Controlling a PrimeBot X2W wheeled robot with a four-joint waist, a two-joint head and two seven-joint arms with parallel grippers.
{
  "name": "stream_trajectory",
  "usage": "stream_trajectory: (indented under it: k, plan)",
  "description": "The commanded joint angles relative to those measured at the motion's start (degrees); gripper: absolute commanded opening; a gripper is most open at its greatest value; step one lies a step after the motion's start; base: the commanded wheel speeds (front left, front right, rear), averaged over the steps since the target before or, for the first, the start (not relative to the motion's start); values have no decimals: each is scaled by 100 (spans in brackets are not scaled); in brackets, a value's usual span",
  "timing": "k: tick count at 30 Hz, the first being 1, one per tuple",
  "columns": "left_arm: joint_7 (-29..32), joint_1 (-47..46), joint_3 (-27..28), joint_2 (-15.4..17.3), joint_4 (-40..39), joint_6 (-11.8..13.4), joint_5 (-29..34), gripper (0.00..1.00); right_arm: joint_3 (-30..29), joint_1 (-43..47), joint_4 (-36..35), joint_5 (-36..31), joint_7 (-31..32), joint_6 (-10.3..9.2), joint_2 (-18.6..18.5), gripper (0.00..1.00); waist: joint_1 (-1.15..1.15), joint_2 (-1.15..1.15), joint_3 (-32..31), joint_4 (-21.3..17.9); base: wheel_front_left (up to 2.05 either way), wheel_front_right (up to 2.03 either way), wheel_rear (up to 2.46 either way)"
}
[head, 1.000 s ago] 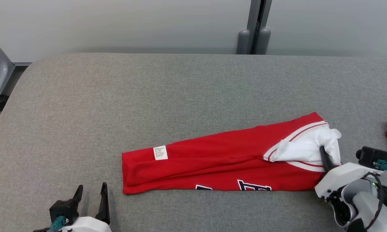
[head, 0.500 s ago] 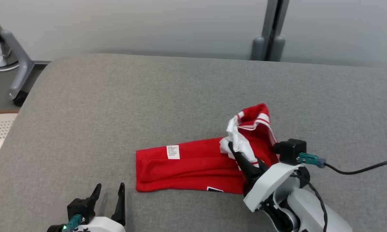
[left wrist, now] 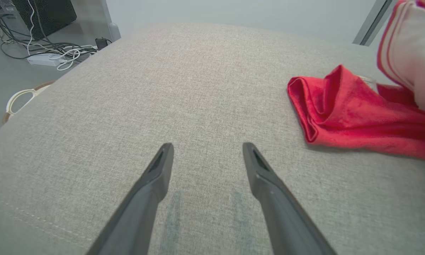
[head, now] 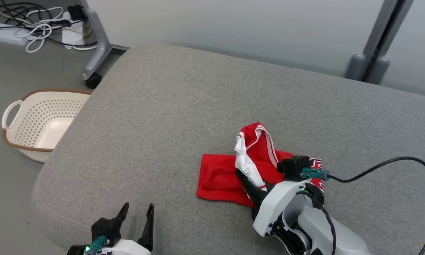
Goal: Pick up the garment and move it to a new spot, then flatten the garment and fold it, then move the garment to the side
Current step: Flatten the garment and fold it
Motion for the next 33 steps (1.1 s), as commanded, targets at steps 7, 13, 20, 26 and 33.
stream_trajectory:
  k: [7,13,20,26,33]
  plan:
    - [-26,-111,-129,19,-61,129,-123,100,274,-358,76,495,-607,-1,-39,100,0,0,-2,48,0,0,0]
    - [-26,-161,-33,22,-190,174,-124,100,-585,-622,433,-131,-806,-1,-38,100,0,0,12,-351,0,0,0]
    - [-26,-185,187,22,-364,197,4,100,-2254,39,54,-1576,-801,-1,-75,100,0,0,23,-894,0,0,0]
    - [-26,-69,363,26,-475,194,139,100,-3170,751,-419,-2765,-802,-1,-57,100,0,0,-41,-1337,0,0,0]
    - [-26,151,627,25,-553,210,229,100,-3762,1477,-780,-3320,-802,-1,-19,100,0,0,-193,-1771,0,0,0]
